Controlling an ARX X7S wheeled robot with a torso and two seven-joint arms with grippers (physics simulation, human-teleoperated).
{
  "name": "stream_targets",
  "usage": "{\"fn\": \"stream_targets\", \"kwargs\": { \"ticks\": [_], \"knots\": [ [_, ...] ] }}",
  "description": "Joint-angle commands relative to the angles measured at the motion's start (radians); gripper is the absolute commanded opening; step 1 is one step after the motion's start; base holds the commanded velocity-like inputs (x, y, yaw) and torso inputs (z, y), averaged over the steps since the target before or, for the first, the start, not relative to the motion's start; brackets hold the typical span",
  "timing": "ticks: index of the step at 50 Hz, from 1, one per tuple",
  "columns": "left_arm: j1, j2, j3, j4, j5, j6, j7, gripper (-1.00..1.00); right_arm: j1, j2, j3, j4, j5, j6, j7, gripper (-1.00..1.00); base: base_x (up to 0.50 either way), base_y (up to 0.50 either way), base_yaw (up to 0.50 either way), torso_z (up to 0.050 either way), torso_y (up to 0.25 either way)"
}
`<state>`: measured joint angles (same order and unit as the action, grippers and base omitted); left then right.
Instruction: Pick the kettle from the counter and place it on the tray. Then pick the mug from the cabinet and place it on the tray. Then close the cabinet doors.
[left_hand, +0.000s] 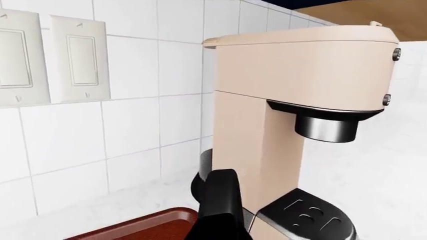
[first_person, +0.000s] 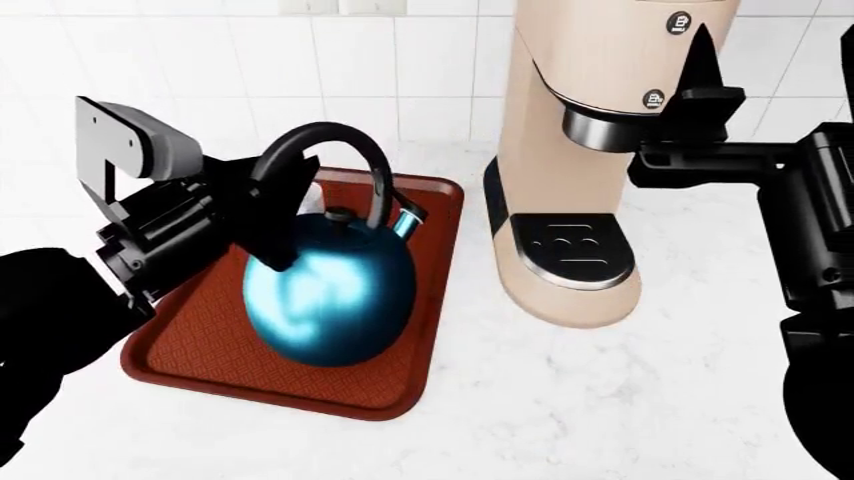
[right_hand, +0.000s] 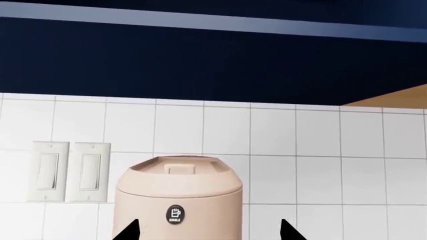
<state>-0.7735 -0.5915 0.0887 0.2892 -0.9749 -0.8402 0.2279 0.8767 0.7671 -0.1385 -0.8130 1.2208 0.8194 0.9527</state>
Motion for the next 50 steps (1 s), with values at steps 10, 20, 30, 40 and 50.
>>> {"fn": "stream_targets", "kwargs": {
  "ticks": [10, 20, 30, 40, 50],
  "knots": [
    [-0.003, -0.007, -0.014, 0.005, -0.016, 0.008, -0.003, 1.00, 0.005, -0.001, -0.008, 0.002, 0.000, -0.002, 0.002, 1.00, 0.00, 0.00, 0.00, 0.000, 0.000],
    [0.004, -0.009, -0.012, 0.002, -0.014, 0.015, 0.000, 1.00, 0.004, -0.001, -0.012, 0.004, -0.003, -0.005, 0.000, 1.00, 0.00, 0.00, 0.00, 0.000, 0.001],
    [-0.018, -0.057, 0.030, 0.015, -0.037, -0.072, -0.001, 1.00, 0.002, -0.001, -0.013, 0.006, -0.003, -0.008, 0.000, 1.00, 0.00, 0.00, 0.00, 0.000, 0.000],
    [0.001, -0.104, 0.054, 0.051, -0.066, -0.133, 0.003, 1.00, -0.002, 0.002, -0.011, 0.005, -0.002, -0.013, 0.000, 1.00, 0.00, 0.00, 0.00, 0.000, 0.000],
    [0.020, -0.126, 0.062, 0.072, -0.082, -0.151, 0.010, 1.00, -0.012, 0.003, -0.011, 0.007, -0.010, -0.021, -0.005, 1.00, 0.00, 0.00, 0.00, 0.000, 0.000]
  ]
}}
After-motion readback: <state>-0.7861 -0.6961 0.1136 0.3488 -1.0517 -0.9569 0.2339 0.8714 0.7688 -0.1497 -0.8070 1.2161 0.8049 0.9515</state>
